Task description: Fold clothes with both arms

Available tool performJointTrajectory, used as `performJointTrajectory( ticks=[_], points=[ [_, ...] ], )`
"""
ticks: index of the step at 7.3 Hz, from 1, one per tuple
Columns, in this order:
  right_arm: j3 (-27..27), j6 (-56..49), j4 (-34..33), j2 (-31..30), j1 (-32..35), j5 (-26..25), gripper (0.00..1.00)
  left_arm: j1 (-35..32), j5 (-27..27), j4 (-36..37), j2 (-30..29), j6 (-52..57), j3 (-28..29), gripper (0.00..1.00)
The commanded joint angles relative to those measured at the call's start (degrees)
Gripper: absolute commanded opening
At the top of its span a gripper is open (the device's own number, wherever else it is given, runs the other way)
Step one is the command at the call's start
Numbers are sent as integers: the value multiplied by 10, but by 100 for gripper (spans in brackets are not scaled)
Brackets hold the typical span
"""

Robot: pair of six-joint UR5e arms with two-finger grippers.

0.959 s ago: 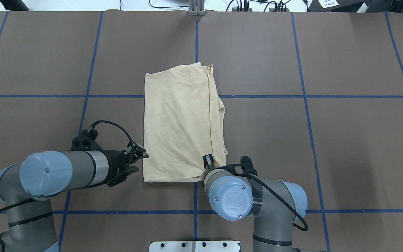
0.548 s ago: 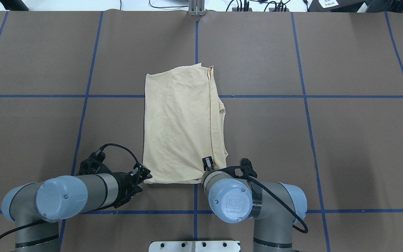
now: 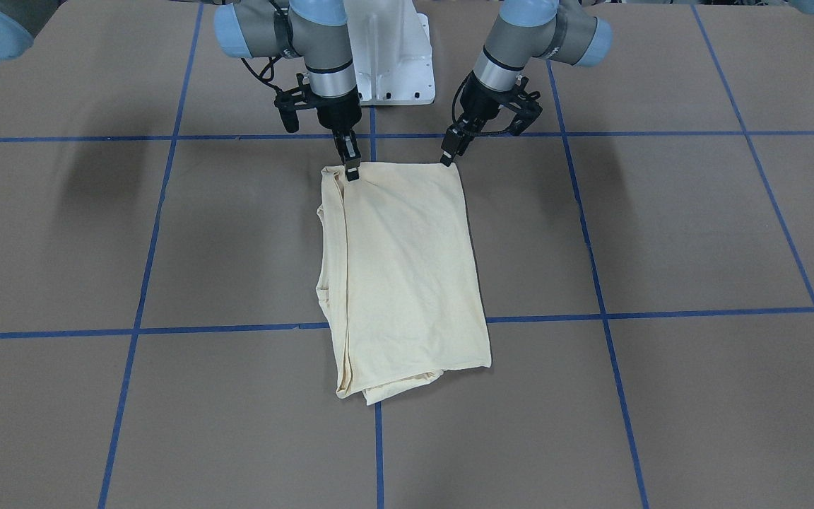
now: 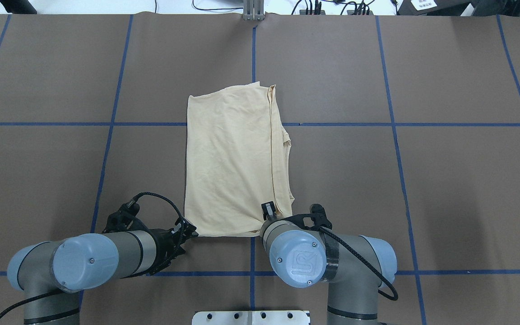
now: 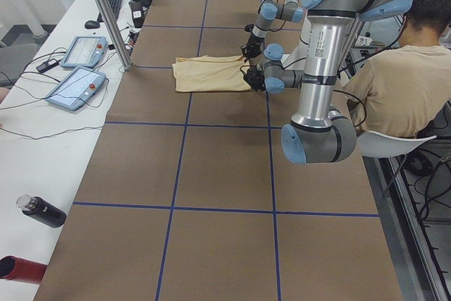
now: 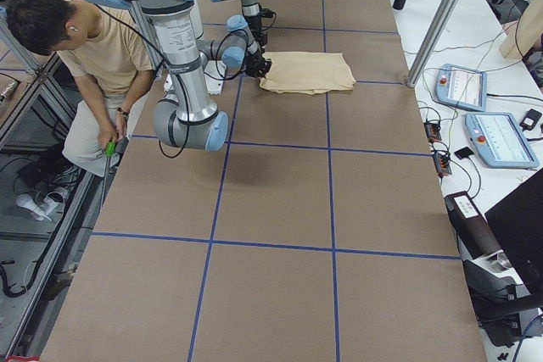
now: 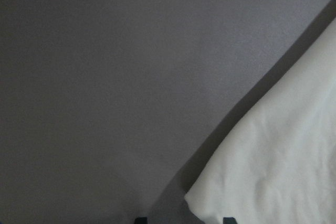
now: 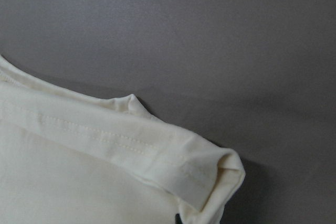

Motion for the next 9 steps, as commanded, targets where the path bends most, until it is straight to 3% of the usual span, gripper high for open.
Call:
performJointTrajectory(
  ticks=[1, 5, 7, 8, 9],
  points=[
    [1, 0, 0, 0, 1, 0, 0, -3, 19, -1, -2, 0, 1, 57],
    [1, 0, 0, 0, 1, 0, 0, -1, 27, -1, -7, -1, 8, 55],
    [1, 0, 0, 0, 1, 0, 0, -1, 27, -1, -8, -1, 14, 48],
    [1, 1, 0, -1, 1, 0, 0, -2, 27, -1, -13, -2, 15, 28],
    [3, 0, 0, -3, 1, 0, 0, -3, 26, -1, -17, -2, 15, 0]
  ],
)
